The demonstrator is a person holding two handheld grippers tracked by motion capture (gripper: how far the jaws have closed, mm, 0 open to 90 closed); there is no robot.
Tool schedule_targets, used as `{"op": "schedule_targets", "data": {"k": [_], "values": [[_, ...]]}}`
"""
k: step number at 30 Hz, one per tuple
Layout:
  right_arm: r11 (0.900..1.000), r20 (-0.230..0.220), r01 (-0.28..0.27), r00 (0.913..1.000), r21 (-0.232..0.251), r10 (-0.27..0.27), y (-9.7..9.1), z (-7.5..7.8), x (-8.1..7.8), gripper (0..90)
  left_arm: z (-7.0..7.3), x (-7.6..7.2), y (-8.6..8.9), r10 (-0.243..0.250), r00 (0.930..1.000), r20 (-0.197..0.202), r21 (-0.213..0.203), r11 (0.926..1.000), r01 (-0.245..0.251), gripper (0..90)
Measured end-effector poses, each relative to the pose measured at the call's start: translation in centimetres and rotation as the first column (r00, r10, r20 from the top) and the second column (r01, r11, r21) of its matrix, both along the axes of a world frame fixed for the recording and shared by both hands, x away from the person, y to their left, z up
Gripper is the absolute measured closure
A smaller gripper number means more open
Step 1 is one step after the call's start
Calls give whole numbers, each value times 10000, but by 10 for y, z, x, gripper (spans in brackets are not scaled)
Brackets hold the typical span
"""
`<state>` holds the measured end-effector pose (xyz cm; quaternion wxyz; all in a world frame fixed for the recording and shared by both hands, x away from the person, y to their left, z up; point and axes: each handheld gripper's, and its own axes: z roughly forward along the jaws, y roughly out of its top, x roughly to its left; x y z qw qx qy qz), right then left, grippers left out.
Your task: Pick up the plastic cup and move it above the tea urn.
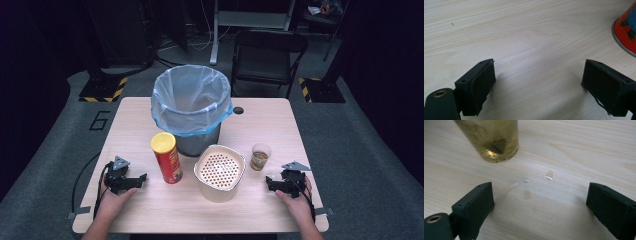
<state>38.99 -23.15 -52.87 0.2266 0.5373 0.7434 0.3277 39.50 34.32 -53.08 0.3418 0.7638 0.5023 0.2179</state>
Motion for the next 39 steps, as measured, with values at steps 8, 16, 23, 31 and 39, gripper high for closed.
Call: {"op": "schedule_targets", "data": {"k": [8,16,23,31,39], "values": [[9998,12,-160,9999,-75,160,-1,0,0,57,0,-4,0,18,10000,20,40,10000,-18,125],[9998,12,-197,9998,-85,198,-1,0,0,57,1,-9,-4,165,9999,-33,-40,9999,-165,162],[9999,27,-116,9999,-73,116,-1,0,0,74,0,-11,-5,-8,10000,50,-68,10000,8,160],[9990,-230,-244,9994,385,253,-5,9,-5,418,0,-12,-4,-114,9999,96,22,9999,114,159],[9871,367,-1241,9920,1014,1210,12,64,-18,577,0,-12,-5,-110,9999,91,22,9999,110,159]]}}
